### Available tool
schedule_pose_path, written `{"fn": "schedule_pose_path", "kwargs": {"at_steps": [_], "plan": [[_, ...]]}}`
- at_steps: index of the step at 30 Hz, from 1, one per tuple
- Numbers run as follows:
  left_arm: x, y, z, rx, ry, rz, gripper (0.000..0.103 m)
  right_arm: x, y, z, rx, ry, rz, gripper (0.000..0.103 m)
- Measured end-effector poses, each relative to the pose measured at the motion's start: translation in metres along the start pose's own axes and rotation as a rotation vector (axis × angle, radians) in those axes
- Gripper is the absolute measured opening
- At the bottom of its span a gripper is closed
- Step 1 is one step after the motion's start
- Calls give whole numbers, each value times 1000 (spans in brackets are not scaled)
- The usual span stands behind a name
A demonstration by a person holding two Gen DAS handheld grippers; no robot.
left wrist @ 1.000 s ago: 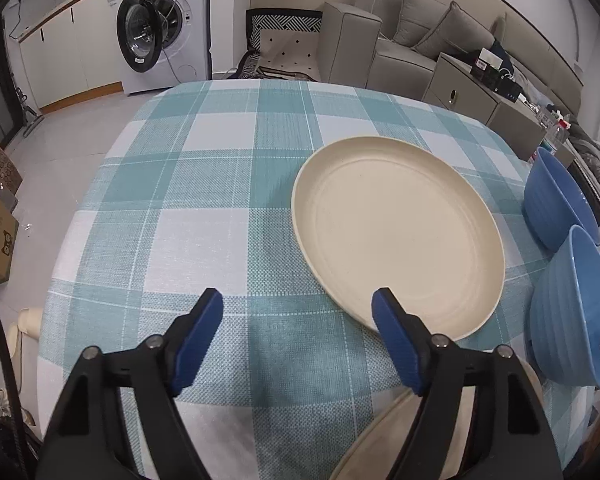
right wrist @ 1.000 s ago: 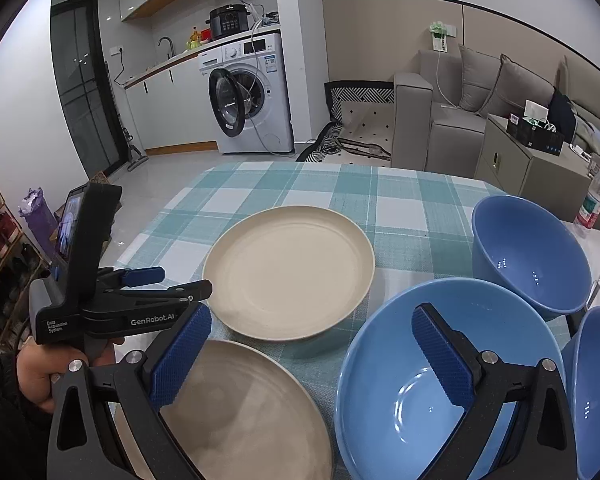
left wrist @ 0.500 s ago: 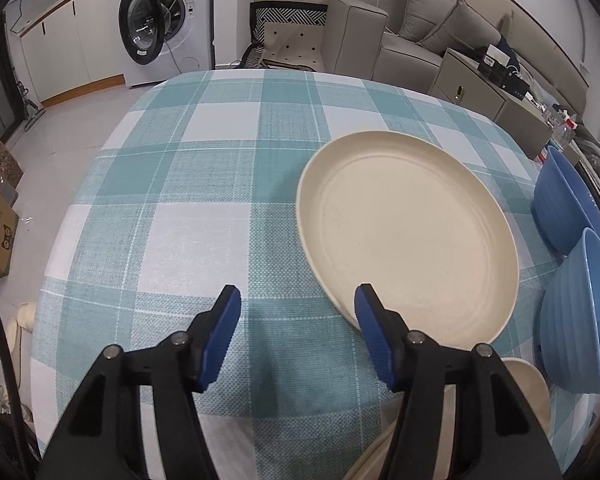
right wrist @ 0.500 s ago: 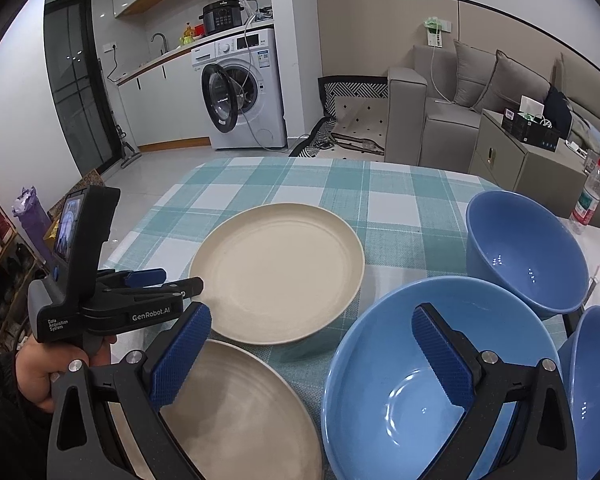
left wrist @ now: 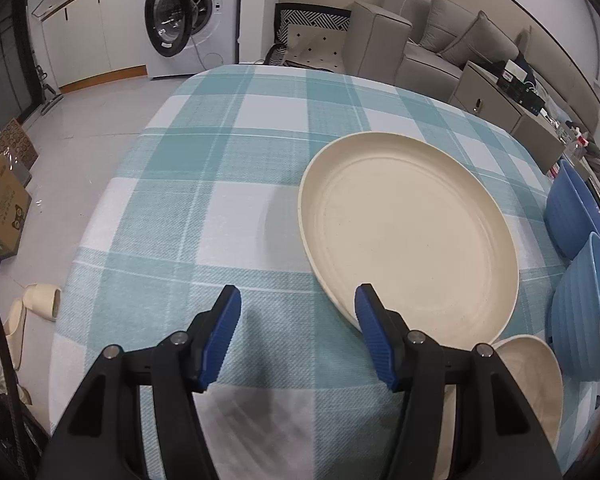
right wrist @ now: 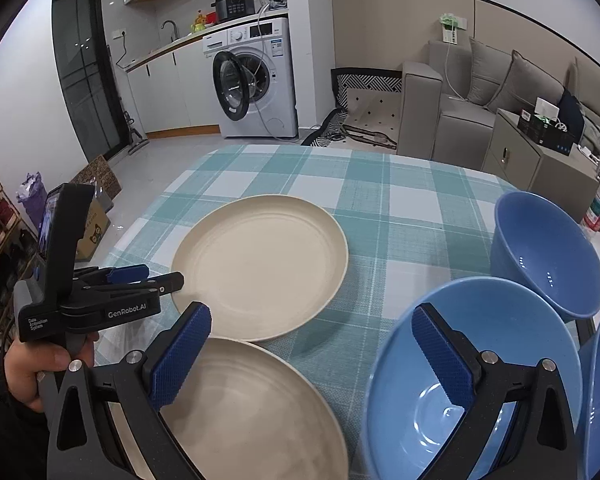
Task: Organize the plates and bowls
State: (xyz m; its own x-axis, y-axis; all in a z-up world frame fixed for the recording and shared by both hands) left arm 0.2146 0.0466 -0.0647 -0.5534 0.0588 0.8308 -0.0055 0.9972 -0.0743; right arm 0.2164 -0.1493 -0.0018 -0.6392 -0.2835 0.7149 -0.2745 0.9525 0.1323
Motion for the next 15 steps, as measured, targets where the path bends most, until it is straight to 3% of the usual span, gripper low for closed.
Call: {"fn": "schedule_pose_path", "kwargs": {"at_steps": [15], "plan": [[8, 30, 14, 37, -12, -5, 60, -26, 33, -18, 16, 28, -27, 102]]}}
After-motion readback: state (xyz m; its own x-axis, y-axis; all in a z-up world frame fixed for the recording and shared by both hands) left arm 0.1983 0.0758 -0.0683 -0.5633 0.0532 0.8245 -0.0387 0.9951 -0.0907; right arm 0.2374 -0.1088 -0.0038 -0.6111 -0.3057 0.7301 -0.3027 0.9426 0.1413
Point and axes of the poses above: each gripper's, at about its wrist camera, not at the fingertips, and x roughly against the way its jaws point, y to its left, z to its underside, the point moved 4 cm from there along -x, roughly the way its jaws point, and after that the axes turned 7 degrees about -x, right-handed, at the moved point
